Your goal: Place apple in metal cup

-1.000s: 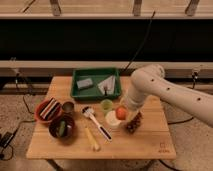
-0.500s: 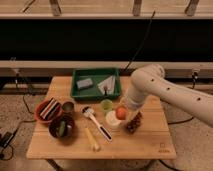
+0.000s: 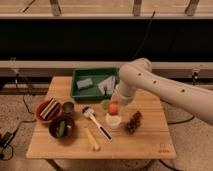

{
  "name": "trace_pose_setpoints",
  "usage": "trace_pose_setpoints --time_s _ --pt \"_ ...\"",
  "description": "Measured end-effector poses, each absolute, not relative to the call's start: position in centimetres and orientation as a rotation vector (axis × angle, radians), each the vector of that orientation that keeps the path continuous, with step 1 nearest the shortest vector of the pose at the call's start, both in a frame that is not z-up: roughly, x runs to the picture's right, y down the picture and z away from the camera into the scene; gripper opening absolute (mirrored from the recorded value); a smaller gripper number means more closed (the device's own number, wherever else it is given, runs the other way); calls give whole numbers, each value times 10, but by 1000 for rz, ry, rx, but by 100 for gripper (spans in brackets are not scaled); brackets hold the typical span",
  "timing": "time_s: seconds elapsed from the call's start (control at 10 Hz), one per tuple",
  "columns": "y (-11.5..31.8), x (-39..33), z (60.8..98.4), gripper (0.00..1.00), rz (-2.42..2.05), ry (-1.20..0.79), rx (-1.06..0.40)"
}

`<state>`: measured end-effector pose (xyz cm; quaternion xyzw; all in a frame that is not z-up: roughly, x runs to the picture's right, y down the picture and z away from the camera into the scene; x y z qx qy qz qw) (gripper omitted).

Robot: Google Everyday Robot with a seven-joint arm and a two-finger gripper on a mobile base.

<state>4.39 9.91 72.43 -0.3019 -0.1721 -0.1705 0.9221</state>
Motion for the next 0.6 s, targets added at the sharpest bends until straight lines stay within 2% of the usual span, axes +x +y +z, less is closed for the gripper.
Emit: trace_pose_setpoints --time_s 0.6 --pt "92 -80 754 0 -535 -381 -659"
